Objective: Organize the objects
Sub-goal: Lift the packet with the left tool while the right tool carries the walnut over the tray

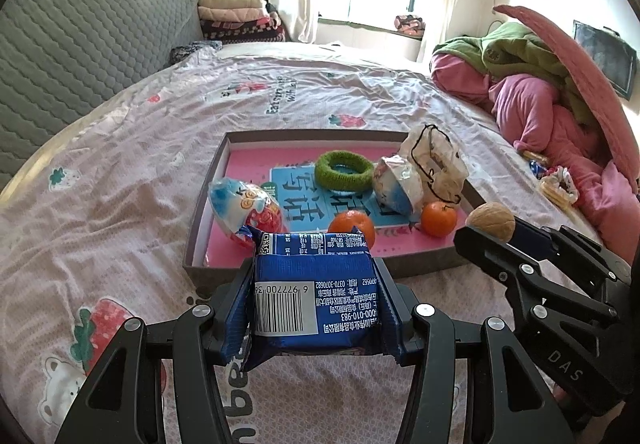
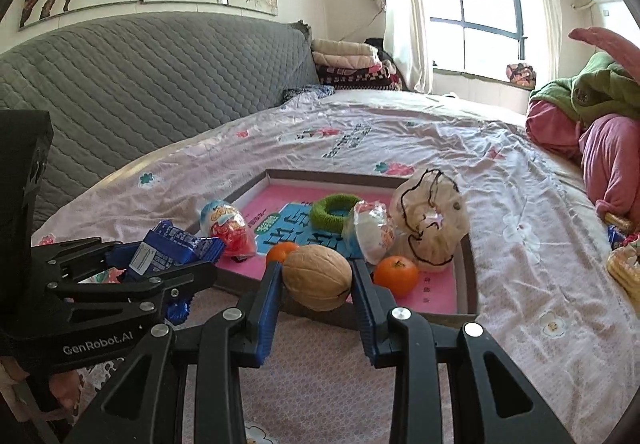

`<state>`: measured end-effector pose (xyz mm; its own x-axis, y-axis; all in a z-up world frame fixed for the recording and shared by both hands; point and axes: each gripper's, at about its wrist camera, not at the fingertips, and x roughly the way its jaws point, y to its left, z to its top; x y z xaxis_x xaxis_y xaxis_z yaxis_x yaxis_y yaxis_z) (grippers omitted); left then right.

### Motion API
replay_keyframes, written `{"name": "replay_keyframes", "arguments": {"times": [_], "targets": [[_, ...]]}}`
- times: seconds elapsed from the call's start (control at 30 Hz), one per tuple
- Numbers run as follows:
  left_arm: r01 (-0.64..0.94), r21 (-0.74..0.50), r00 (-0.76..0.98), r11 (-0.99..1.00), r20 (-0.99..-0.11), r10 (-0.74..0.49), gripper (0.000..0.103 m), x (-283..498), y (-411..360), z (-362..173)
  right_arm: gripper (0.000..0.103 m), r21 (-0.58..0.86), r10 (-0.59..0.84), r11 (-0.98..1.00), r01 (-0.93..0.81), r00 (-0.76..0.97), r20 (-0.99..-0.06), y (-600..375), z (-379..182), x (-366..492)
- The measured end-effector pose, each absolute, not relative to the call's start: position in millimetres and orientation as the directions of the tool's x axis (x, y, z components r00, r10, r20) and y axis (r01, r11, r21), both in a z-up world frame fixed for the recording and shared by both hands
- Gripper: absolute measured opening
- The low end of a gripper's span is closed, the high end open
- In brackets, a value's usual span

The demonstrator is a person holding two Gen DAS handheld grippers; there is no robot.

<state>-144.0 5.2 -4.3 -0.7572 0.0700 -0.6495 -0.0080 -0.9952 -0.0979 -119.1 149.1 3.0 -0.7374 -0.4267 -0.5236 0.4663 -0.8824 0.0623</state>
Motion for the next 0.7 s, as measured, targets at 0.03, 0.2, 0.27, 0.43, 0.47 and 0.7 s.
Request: {"name": "replay_keyframes", "arguments": {"times": [0.03,0.2,0.27,0.43,0.47,0.7], "targets": [[-0.006,-0.096,-0.763,-0.995,-0.643,0.067,0.056,-144,4,-2,0.035,0.061,-0.424,-0.884,0.463,-0.743,-0.517,151,4,-119],[0.001,-0.102,-0.776,-0.995,-0.628,0.063,0.056,-148,-1,5,0.035,0.053,-0.389,-0.908,0.416,-0.789,-0.474,165,13,-121],[0.007,-0.104,-0.780,-0.995,-0.624,0.059,0.056,-152,-3,7,0.035,0.064,-0.375,-0.918,0.391,-0.805,-0.460,173,16,-125],[0.019,-0.114,-0.789,-0.993,-0.612,0.055,0.056,-161,-10,9,0.035,0.101,-0.343,-0.937,0.336,-0.822,-0.455,191,17,-136],[0.020,-0.116,-0.790,-0.993,-0.611,0.056,0.056,-163,-11,9,0.035,0.108,-0.339,-0.939,0.326,-0.823,-0.457,194,16,-139],[0.032,-0.141,-0.808,-0.989,-0.586,0.058,0.056,-171,-25,8,0.035,0.111,-0.306,-0.951,0.288,-0.835,-0.457,203,12,-150]]}}
